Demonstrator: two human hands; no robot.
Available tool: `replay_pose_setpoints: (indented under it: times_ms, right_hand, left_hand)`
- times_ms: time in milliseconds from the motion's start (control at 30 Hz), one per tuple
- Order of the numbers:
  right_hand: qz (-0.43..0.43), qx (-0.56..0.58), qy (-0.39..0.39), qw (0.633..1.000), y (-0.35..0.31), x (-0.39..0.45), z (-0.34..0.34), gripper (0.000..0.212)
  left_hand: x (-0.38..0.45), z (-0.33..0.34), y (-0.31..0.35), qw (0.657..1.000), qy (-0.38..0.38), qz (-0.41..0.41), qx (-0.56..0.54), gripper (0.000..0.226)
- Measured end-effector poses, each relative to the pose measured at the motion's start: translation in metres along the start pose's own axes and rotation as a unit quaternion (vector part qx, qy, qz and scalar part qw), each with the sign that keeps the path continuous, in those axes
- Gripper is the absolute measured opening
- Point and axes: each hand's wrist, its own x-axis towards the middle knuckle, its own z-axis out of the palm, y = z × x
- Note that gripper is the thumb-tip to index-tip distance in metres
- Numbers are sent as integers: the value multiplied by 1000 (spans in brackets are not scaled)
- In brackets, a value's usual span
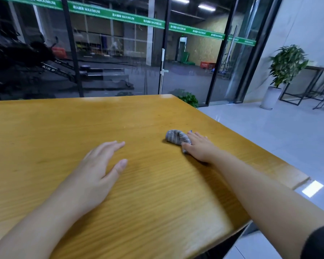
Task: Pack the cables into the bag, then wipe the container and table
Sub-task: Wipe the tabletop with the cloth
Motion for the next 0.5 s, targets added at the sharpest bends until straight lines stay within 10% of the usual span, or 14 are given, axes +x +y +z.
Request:
replay_pose_setpoints:
  times_ms: [233,500]
  right_hand:
    - [194,13,77,978,120,-30,-13,57]
    - [158,10,107,981,135,-65,-2,64]
  left_hand:
    - [-1,9,8,999,-30,18,-4,77]
    - [-4,23,14,997,-55,56,6,84]
